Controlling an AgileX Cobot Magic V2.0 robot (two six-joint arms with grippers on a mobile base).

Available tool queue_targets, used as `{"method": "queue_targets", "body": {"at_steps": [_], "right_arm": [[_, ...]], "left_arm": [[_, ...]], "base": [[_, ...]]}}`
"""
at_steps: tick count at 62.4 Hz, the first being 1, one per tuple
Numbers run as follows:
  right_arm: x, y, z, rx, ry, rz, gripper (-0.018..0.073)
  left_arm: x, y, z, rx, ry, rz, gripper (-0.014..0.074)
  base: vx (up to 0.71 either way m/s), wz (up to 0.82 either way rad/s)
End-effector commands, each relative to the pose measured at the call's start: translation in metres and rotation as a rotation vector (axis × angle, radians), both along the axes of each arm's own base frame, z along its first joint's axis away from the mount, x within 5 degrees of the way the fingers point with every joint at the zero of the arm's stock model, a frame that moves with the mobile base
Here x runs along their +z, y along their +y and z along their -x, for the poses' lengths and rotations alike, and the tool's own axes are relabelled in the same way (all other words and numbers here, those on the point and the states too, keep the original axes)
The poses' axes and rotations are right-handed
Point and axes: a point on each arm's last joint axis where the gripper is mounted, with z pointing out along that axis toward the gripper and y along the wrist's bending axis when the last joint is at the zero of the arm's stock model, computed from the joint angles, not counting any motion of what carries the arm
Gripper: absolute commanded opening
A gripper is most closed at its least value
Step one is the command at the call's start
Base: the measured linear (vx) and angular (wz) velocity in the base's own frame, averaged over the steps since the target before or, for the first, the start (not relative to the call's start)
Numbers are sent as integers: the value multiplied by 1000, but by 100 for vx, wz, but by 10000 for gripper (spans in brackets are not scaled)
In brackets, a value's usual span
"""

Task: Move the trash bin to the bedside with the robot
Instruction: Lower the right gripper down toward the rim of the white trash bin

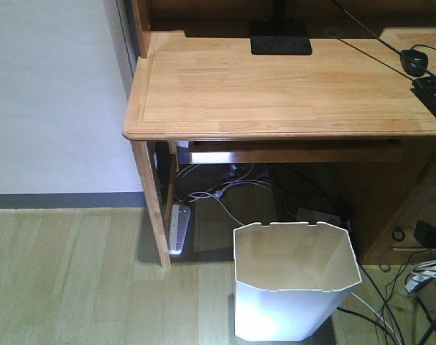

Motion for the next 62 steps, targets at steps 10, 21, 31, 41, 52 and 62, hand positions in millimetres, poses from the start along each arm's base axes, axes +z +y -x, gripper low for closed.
{"method": "queue_targets", "body": {"at_steps": [10,21,31,41,52,62], "right_arm": [[16,-1,-6,1,-66,18,375],[17,-1,-6,3,-79,24,509],[17,0,-6,-15,-79,-27,517],[25,0,-9,-12,-39,-42,517],[37,-1,-36,-3,68,-38,517],[30,-2,-67,-2,174,-39,517]], "left_arm": [[-2,0,-1,-4,-60,14,-6],[-2,0,-1,-4,-60,14,-6],[-2,0,-1,-4,-60,14,-6],[-2,0,-1,-4,-60,14,-6],[-2,0,-1,-4,-60,14,-6],[-2,0,-1,-4,-60,14,-6]], "base": [[0,0],[0,0],[0,0],[0,0],[0,0],[0,0]]}}
